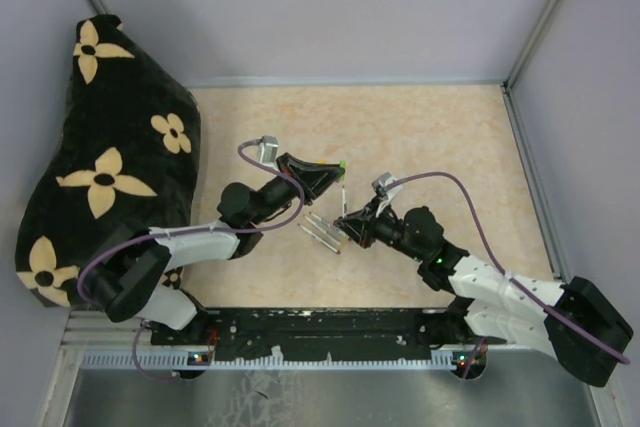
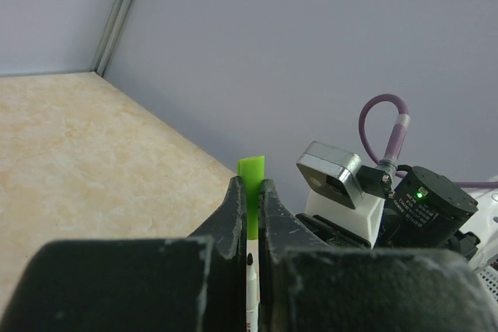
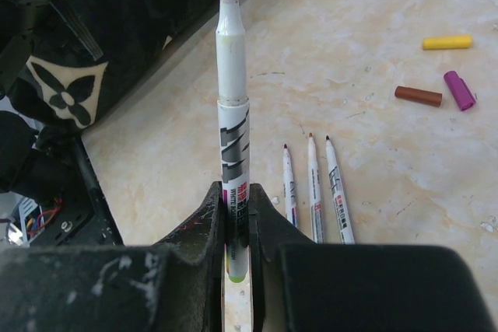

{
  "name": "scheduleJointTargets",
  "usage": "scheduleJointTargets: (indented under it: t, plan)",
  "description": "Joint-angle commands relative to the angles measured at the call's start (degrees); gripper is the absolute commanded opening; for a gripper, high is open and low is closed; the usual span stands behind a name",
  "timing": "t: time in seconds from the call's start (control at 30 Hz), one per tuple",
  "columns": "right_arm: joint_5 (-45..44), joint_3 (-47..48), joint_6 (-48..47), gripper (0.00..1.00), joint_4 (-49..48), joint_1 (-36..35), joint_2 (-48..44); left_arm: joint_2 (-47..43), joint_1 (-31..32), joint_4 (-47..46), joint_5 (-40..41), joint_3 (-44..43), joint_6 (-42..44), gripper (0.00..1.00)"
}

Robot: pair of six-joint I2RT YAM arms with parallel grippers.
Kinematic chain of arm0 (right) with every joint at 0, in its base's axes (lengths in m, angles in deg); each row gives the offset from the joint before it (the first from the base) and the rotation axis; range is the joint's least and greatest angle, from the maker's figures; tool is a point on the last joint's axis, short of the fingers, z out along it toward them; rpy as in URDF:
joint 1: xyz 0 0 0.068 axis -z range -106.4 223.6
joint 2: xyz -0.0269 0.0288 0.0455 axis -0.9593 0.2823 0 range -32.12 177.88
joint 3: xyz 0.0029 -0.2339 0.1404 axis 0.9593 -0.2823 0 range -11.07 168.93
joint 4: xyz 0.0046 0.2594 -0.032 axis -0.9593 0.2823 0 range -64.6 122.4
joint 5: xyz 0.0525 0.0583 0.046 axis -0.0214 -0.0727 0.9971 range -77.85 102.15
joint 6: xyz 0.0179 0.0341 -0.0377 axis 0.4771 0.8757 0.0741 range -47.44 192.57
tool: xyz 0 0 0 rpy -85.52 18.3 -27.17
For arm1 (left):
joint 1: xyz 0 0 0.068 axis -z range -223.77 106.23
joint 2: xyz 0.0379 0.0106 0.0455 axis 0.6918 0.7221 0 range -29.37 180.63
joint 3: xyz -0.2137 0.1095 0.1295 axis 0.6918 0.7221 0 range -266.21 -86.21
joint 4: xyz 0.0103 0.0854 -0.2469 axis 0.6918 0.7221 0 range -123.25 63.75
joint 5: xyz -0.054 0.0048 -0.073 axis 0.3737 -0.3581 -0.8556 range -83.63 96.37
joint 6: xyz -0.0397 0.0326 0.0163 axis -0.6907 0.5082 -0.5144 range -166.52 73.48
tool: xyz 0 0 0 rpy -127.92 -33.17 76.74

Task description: Insert the pens into the pen caps

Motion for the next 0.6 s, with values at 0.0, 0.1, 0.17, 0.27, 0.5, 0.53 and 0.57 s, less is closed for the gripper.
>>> scheduleJointTargets:
  t: [0.0, 0.1, 0.17, 0.27, 0.5, 0.53, 0.57]
  plan:
    - [0.5, 2.9, -1.3, 0.0, -3.1, -0.8, 0.2, 0.6, 0.5, -3.4, -1.0, -1.0, -0.7, 0.0]
    - [0.4, 3.0, -1.4, 0.0, -3.2, -0.8, 0.2, 1.0, 0.6, -3.7, -1.1, -0.8, -1.0, 0.0]
    - [0.3, 3.1, -1.4, 0.0, -3.2, -0.8, 0.3, 1.2, 0.7, -4.0, -1.2, -0.6, -1.2, 0.0]
    - [0.2, 3.1, -1.6, 0.0, -3.2, -0.8, 0.3, 1.4, 0.8, -4.5, -1.3, -0.3, -1.5, 0.0]
    - [0.0, 3.0, -1.6, 0.0, -3.4, -0.8, 0.1, 1.3, 1.0, -4.8, -1.3, 0.6, -1.4, 0.0]
    - [0.0, 2.9, -1.6, 0.0, -3.5, -0.8, 0.1, 1.3, 1.0, -4.8, -1.3, 0.7, -1.4, 0.0]
    - [-0.1, 3.0, -1.6, 0.0, -3.4, -0.8, 0.1, 1.2, 1.0, -4.9, -1.4, 0.9, -1.4, 0.0]
